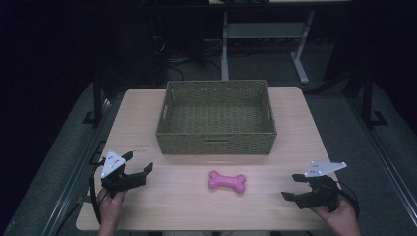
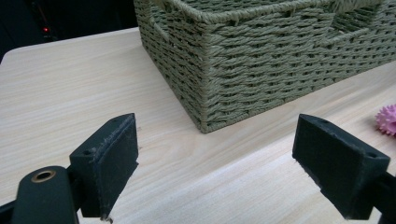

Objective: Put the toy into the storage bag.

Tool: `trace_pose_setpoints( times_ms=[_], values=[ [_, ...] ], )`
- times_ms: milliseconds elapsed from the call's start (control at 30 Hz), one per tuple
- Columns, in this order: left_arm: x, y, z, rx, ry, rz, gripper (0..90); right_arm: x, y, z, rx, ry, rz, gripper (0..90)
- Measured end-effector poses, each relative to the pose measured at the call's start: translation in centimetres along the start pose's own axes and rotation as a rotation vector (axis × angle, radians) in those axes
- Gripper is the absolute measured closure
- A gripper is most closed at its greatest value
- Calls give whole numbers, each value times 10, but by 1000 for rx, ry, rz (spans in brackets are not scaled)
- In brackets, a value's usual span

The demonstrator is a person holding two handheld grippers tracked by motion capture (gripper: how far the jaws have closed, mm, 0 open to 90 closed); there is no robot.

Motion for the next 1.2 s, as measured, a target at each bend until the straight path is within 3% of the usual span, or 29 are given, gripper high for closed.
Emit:
trace_pose_setpoints(
  times_ms=[333,800,1200],
  values=[
    [-1,1,0,5,7,2,138,-8,-4,-24,-43,70,-59,247],
    [-4,1,0,5,10,-5,138,-22,-14,-61,-135,168,-96,246],
    [-5,1,1,3,15,-8,138,-29,-29,-84,-173,235,-134,247]
  ],
)
Point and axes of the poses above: each handheld gripper's, and its own axes: y roughly backward along the jaws, z roughly out of its underside, x roughly to its right, the point moved 10 cm from there along -y, roughly forward along the jaws, and after that the axes turned 8 degrees about -x, right-handed, at the moved point
